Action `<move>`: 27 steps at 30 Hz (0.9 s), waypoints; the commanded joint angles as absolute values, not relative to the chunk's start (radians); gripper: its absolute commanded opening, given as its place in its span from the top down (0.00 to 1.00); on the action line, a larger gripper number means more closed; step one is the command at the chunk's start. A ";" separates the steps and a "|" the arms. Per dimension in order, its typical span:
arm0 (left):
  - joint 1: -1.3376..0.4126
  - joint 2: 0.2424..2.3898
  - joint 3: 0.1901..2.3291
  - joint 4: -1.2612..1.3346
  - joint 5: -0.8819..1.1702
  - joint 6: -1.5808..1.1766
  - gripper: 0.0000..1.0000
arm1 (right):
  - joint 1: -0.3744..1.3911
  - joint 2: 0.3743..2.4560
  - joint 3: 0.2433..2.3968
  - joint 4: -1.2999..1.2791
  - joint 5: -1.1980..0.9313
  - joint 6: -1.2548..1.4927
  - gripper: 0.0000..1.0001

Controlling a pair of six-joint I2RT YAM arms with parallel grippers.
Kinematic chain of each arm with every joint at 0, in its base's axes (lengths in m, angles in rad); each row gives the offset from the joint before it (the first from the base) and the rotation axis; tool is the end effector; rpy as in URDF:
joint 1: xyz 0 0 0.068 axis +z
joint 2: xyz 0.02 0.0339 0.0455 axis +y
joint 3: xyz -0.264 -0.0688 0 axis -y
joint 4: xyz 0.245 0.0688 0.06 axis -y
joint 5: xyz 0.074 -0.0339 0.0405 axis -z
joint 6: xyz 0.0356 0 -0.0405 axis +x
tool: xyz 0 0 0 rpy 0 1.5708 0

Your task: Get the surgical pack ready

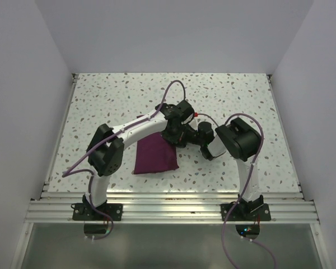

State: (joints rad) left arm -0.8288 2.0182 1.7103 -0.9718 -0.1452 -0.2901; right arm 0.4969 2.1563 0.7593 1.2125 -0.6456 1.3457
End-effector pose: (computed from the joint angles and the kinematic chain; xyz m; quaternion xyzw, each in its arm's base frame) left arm 0.2857 -0.3041 0.2298 0.2525 0.9540 -0.0159 0.1607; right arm 0.3133 0.1943 0.0838 0.1157 0.7483 0.6302 0.1721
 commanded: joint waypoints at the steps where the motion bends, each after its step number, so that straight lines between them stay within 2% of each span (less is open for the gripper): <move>1: -0.838 1.967 1.709 -0.874 -0.095 -0.265 1.00 | 0.506 2.060 0.746 1.286 -0.735 1.299 1.00; 10: -0.838 1.962 1.713 -0.864 -0.063 -0.265 1.00 | 0.523 2.117 0.817 1.279 -0.787 1.311 1.00; 17: -0.841 1.974 1.726 -0.862 -0.041 -0.273 1.00 | 0.557 2.224 0.861 1.385 -0.698 1.405 1.00; 22: -0.841 1.974 1.706 -0.867 -0.044 -0.282 1.00 | 0.534 2.194 0.826 1.263 -0.687 1.318 1.00; 27: -0.839 1.951 1.649 -0.847 -0.041 -0.298 1.00 | 0.416 2.094 0.711 1.224 -0.730 1.307 1.00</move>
